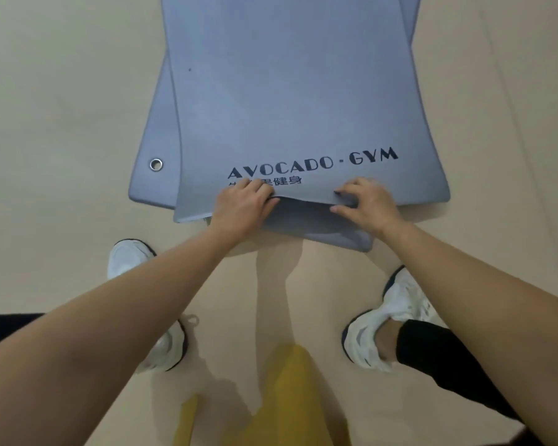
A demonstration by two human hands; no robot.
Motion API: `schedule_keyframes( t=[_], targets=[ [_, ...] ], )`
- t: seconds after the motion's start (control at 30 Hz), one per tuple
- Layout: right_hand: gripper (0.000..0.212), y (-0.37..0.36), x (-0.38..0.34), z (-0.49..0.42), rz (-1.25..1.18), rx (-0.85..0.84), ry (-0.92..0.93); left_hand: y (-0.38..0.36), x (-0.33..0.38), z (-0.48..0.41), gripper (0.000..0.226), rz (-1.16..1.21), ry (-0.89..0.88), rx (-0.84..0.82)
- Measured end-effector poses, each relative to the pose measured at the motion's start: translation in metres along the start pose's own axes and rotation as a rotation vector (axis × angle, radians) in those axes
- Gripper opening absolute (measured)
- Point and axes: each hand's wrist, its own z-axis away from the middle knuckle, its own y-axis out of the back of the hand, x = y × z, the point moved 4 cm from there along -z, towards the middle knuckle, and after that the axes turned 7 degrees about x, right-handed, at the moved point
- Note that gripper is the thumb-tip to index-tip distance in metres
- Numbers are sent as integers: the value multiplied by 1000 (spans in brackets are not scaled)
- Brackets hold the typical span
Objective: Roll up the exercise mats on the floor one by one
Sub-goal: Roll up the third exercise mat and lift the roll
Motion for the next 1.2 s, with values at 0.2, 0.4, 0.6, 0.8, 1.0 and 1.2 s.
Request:
schedule_keyframes(
  t=[0.2, 0.4, 0.6, 0.8, 1.0, 1.2],
  targets=[
    [30, 68, -35, -10, -59, 161, 36, 84, -6, -48, 41, -35, 125, -47],
    [45, 156, -95, 2, -12, 265, 67, 169, -17, -49, 39, 10, 258, 34],
    [50, 204, -172, 63, 167, 310, 200, 256, -28, 2, 35, 13, 212, 110],
    [52, 203, -215, 135, 235, 223, 339, 307, -22, 62, 52, -97, 111, 64],
    [45, 181, -221, 155, 99, 56, 318, 317, -20, 86, 52, -116, 130, -35],
    [45, 141, -190, 124, -32, -57, 181, 266, 7, 76, 49, -36, 34, 35]
  ],
)
